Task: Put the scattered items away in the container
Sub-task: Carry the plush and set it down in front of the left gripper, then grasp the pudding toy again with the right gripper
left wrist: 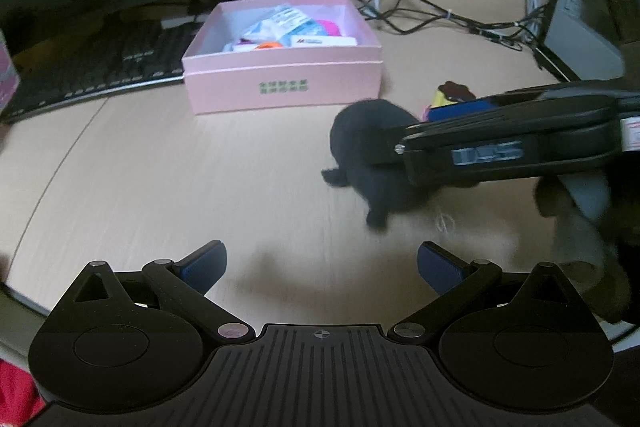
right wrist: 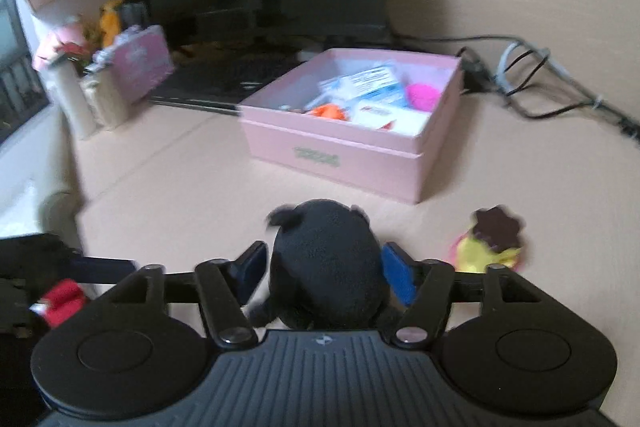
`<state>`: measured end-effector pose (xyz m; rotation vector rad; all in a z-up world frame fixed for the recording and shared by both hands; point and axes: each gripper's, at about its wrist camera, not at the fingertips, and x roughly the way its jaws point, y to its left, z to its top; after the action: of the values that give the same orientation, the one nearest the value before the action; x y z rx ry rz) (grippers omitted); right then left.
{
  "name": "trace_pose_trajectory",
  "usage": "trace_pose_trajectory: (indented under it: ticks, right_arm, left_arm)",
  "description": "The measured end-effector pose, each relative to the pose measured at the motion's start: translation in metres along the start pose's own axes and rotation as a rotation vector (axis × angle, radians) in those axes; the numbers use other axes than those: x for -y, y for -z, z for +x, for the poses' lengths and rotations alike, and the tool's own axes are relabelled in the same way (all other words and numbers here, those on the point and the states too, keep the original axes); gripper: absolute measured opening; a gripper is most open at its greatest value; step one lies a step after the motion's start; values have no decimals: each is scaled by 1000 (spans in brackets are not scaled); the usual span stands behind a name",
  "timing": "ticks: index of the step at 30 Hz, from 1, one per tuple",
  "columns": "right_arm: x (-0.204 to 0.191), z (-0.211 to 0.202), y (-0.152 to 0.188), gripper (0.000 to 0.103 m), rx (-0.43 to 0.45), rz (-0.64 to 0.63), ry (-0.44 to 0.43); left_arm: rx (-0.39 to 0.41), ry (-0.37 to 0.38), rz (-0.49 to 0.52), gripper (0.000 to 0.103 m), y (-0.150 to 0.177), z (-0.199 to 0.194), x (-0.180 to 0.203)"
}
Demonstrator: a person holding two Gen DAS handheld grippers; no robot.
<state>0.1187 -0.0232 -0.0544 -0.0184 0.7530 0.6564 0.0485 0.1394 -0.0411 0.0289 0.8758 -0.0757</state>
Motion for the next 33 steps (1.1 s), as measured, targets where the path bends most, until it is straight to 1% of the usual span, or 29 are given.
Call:
trace_pose_trajectory:
  ticks: [1, 3, 4, 5, 7, 9, 11, 14, 17, 19, 23, 25, 30, 33]
  right_arm:
    - [1, -7, 0, 88, 9, 11, -22]
    - [7, -21, 0, 88, 24, 17, -19]
    - [10, -25, 0, 89, 24, 21, 1]
    - [16, -29, 1, 91, 24, 31, 32]
    - [30, -37, 8, 102, 20, 61, 105]
    - [47, -46, 22, 103, 17, 76, 197]
    - [61, -54, 39, 103, -5, 90, 276]
    - [80, -64, 63, 103, -39, 150, 333]
    - [92, -71, 79, 103, -59, 206, 349]
    - [97, -73, 85, 103, -65, 237, 342]
    - [97, -77, 90, 103, -52, 226, 340]
    - [94, -75, 90, 103, -53, 213, 343]
    - [88, -69, 90, 103, -74, 159, 357]
    - [85, -67, 90, 103, -87, 131, 364]
  left_arm:
    - [-3, 2, -6, 103, 0, 1, -1]
    - [-7, 10, -15, 103, -1, 3, -2]
    - [-7, 17, -19, 103, -2, 4, -2]
    - [-4, 25, -21, 103, -3, 5, -1]
    - [17, 44, -20, 103, -6, 6, 3]
    - [57, 63, -11, 103, -11, 5, 8]
    - [82, 73, 15, 103, -16, 6, 17]
    - [79, 64, 73, 103, -23, 13, 33]
    - [84, 16, 136, 103, -30, 22, 49]
    - [92, -17, 165, 103, -36, 28, 57]
    - [108, -47, 183, 103, -48, 37, 60]
    - [105, -80, 188, 103, -50, 41, 56]
    - [97, -123, 128, 103, -52, 41, 26]
    - [86, -142, 33, 103, -50, 37, -2]
